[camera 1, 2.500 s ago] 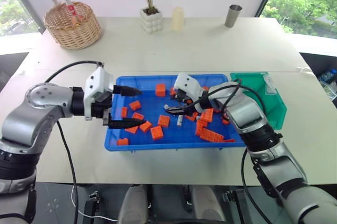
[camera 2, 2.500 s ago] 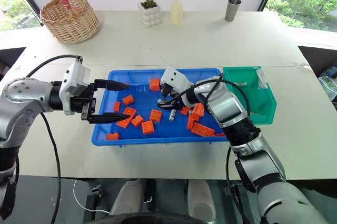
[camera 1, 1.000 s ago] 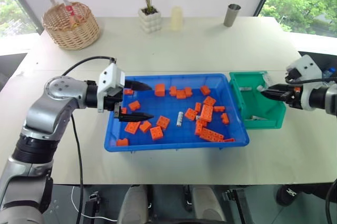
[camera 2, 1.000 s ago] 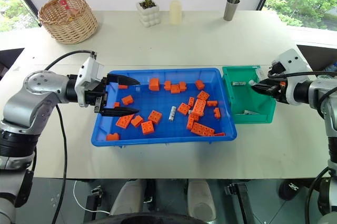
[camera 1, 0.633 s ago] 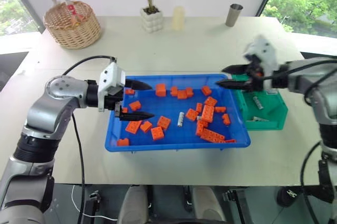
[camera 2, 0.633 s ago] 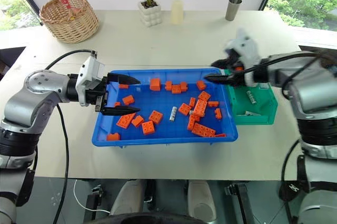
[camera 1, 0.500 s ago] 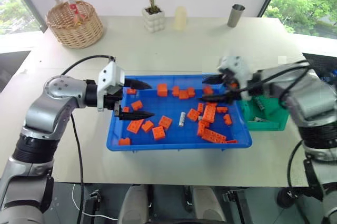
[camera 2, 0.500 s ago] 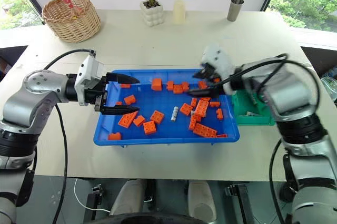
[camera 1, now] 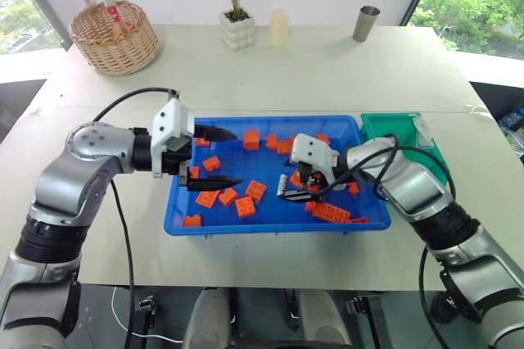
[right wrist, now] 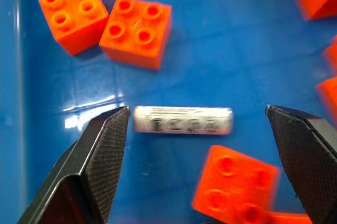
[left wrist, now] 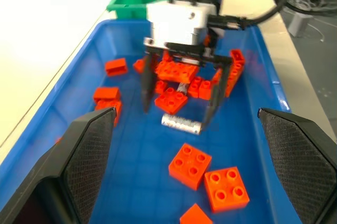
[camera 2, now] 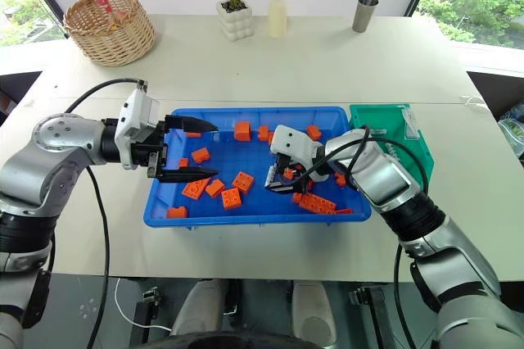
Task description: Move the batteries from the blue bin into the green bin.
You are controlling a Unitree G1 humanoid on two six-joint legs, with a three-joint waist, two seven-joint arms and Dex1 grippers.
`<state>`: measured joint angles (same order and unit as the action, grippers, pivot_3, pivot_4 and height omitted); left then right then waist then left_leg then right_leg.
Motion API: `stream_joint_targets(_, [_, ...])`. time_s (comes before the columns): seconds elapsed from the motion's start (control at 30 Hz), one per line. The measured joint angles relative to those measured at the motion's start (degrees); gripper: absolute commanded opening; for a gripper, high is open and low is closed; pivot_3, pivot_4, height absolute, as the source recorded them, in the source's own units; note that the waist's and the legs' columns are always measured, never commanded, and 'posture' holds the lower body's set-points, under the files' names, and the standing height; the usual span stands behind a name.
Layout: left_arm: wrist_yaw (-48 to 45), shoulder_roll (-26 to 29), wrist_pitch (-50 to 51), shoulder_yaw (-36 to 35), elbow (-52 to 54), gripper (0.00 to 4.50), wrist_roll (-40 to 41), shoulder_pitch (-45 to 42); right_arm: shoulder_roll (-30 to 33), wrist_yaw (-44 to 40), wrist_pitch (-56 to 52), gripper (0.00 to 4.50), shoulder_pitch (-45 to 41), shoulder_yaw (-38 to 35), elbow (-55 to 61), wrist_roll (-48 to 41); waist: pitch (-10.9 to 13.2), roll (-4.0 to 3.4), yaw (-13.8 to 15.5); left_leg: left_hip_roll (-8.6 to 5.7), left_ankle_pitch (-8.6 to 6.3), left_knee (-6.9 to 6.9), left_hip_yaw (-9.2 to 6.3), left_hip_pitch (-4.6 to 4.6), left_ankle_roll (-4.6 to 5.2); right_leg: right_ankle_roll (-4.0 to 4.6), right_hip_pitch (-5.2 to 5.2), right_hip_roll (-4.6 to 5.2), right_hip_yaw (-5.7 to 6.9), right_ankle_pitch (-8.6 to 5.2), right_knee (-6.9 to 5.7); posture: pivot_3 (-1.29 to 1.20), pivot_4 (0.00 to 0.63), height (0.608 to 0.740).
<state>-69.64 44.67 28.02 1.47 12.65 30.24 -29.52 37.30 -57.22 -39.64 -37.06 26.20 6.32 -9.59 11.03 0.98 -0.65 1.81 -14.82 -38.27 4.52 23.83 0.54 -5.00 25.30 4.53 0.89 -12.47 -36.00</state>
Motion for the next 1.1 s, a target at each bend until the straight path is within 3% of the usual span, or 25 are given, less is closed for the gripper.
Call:
stream_joint_targets(0.2, [0.5, 0.3, 0.5, -0.6, 1.3, 4.50, 0.6, 0.1, -0.9, 1.2, 0.7, 4.24, 1.2, -0.3, -0.5, 1.0, 0.0, 0.01, -0.1, 0.00, 0.01, -0.06, 0.01, -0.03, -0.02, 0.00, -0.03, 0.01, -0.01, 0.00, -0.02, 0.00, 0.150, 0.736])
stream_joint_targets(0.3, [0.5, 0.4, 0.6, -0.6, 1.7, 4.50, 1.1, 0.1, -1.2, 1.3, 0.7, 3.40, 1.4, -0.9, -0.7, 1.0, 0.0, 0.01, 0.0, 0.00, 0.01, -0.06, 0.00, -0.03, -0.02, 0.00, -0.03, 0.00, -0.01, 0.00, -0.03, 0.00, 0.150, 0.736])
stream_joint_targets(0.37, [0.4, 0.5, 0.6, -0.6, 1.7, 4.50, 1.1, 0.1, -1.5, 1.7, 0.2, 2.43, 1.5, -1.7, -0.9, 0.8, 0.0, 0.01, -0.1, 0.00, 0.01, -0.06, 0.01, -0.03, -0.02, 0.00, -0.03, 0.00, -0.01, 0.00, -0.03, 0.00, 0.150, 0.736])
stream_joint_targets(0.4, [0.4, 0.5, 0.6, -0.6, 1.6, 4.50, 1.1, 0.1, -1.6, 1.7, -0.2, 2.21, 1.5, -2.1, -0.9, 0.7, 0.0, 0.01, -0.1, 0.00, 0.01, -0.06, 0.01, -0.03, -0.02, 0.00, -0.03, 0.00, -0.01, 0.00, -0.03, 0.00, 0.150, 0.736])
stream_joint_targets(0.5, [0.0, 0.4, 0.6, -0.6, 1.0, 4.50, 1.1, 0.1, -2.0, 1.7, -2.5, 2.21, 1.4, -4.2, -0.3, -0.8, 0.0, 0.01, -0.1, 0.00, 0.01, -0.06, 0.01, -0.03, -0.02, 0.00, -0.02, 0.00, -0.01, 0.00, -0.03, 0.00, 0.150, 0.736])
stream_joint_targets(0.6, [-0.2, -0.2, 0.3, -0.3, 0.6, 4.50, 1.1, -0.6, -1.1, 2.8, -12.3, 2.21, -2.0, -14.7, 1.4, -7.9, 0.0, -0.02, 0.1, 0.00, 0.02, -0.08, 0.01, 0.03, -0.02, -0.01, 0.01, 0.03, -0.02, 0.01, -0.04, 0.00, 0.150, 0.736])
stream_joint_targets(0.67, [-0.5, -0.4, 0.1, 0.0, 0.2, 4.50, 1.0, -0.6, 4.3, 3.9, -16.0, 2.21, -4.6, -23.5, 2.0, -10.2, 0.0, 0.00, 0.5, -0.01, 0.01, -0.08, -0.02, 0.04, -0.02, 0.00, -0.02, 0.06, 0.00, 0.01, -0.01, 0.00, 0.150, 0.736])
stream_joint_targets(0.77, [-0.9, -0.5, -0.2, 0.1, -1.0, 4.50, 0.7, -0.5, 9.8, 5.1, -18.2, 2.21, -3.9, -30.5, 1.8, -11.0, 0.0, 0.07, 1.0, -0.01, -0.01, -0.01, 0.01, 0.03, 0.01, 0.01, -0.01, 0.04, 0.02, 0.00, 0.06, 0.00, 0.150, 0.736])
stream_joint_targets(1.1, [-2.7, -2.7, -2.6, 2.2, -3.7, 4.50, -0.5, -1.2, 15.5, 8.6, -21.3, 2.21, 8.5, -38.1, 0.2, -12.1, 0.0, 0.07, 0.5, 0.00, 0.00, -0.02, 0.04, -0.04, 0.01, 0.01, 0.00, 0.00, -0.04, 0.00, 0.00, 0.00, 0.150, 0.736])
